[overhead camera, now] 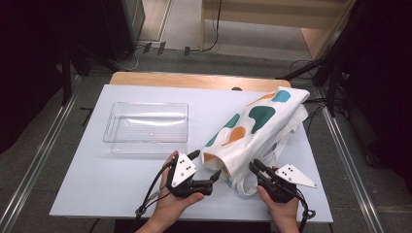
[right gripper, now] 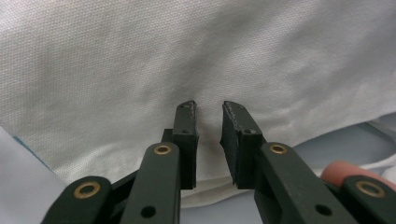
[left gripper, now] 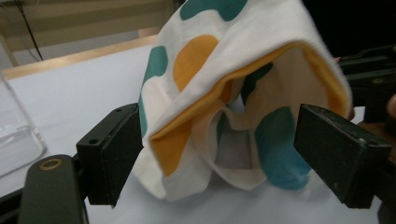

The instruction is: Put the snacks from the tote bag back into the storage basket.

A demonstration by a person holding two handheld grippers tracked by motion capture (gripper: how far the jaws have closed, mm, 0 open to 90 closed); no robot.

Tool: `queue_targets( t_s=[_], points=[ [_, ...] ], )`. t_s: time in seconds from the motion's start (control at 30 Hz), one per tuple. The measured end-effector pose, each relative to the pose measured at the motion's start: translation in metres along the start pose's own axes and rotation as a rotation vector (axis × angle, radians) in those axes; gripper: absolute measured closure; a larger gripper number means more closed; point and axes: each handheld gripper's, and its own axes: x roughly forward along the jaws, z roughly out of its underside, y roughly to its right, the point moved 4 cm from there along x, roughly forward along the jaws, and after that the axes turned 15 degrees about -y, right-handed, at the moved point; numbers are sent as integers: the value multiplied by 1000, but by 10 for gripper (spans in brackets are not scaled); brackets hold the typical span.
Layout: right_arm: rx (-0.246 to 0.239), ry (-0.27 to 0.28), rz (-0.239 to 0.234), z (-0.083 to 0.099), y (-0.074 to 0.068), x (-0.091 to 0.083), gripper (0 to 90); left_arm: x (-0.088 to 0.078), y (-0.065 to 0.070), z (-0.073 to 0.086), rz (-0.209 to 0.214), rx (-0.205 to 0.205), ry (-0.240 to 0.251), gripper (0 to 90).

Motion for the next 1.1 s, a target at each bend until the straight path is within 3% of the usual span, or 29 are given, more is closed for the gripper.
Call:
queue_targets(
  t_s=[0.17,0.53,0.83,0.9,0.93,1.0,1.07,1.1],
  points=[
    [-2,0,0,-3,-2,4,792,5,11,-8,12,12,2,138],
    [0,-10,-31,-7,1,18,806,23,34,-14,-38,50,-47,108],
    [13,-9,-57,-17,-1,31,813,22,33,-13,-56,34,-55,109],
    [12,-9,-53,-18,-1,33,812,22,33,-12,-37,15,-56,80],
    [14,-11,-56,-19,-1,34,811,18,33,-10,14,9,-40,48],
    [10,-19,-54,-18,-1,35,810,17,33,-9,17,17,-33,38],
    [12,-18,-57,-18,-1,35,810,18,33,-8,-27,40,-28,38],
    [12,-18,-57,-18,-1,35,810,18,33,-8,-27,40,-28,38]
  ],
)
